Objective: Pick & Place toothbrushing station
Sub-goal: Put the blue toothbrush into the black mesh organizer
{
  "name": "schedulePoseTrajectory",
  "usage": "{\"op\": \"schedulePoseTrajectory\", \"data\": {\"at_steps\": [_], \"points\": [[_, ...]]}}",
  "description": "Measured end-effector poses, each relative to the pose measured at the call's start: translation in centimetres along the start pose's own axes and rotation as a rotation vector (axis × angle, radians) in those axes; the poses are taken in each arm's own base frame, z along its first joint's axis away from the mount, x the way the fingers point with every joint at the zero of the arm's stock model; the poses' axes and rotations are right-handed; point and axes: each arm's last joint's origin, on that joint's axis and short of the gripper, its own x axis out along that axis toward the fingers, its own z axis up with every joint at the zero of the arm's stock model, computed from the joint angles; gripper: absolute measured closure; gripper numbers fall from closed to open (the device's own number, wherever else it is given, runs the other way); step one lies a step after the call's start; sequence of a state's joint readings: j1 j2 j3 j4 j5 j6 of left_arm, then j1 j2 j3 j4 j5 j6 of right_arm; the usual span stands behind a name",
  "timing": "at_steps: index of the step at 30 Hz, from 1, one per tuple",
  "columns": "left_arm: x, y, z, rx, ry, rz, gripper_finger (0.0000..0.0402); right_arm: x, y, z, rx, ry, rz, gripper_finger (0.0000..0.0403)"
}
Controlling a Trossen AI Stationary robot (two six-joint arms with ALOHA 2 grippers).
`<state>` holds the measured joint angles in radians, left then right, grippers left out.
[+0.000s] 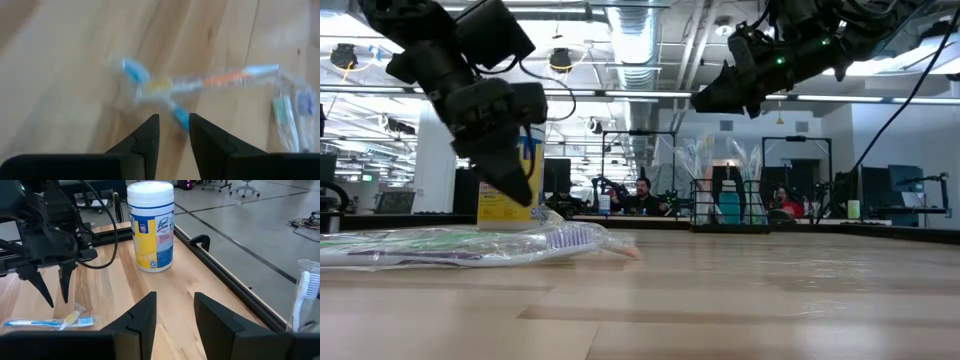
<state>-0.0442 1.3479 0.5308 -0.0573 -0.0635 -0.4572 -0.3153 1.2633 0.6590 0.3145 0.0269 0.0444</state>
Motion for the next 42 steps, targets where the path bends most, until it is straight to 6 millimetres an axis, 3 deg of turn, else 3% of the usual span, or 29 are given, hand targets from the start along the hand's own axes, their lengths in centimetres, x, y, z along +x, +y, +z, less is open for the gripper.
{"op": "schedulePoseTrajectory", "data": {"at_steps": [14, 24, 37, 42], "points": [[0.0, -0.9, -1.2, -0.162, 0.084, -0.011, 0.0302, 0.0, -1.0, 0.5, 0.008, -0.047, -0.036, 0.0282], [1.5, -0.9, -1.8, -0.206, 0.135, 0.010, 0.0302, 0.0, -1.1, 0.5, 0.009, -0.047, -0.041, 0.0280], [3.7, -1.7, -1.0, -0.204, 0.174, -0.008, 0.0302, 0.0, -1.1, 0.5, 0.010, -0.044, -0.041, 0.0281], [3.4, -1.9, -0.7, -0.204, 0.164, -0.019, 0.0302, 0.0, -1.1, 0.4, 0.012, -0.043, -0.041, 0.0281]]}}
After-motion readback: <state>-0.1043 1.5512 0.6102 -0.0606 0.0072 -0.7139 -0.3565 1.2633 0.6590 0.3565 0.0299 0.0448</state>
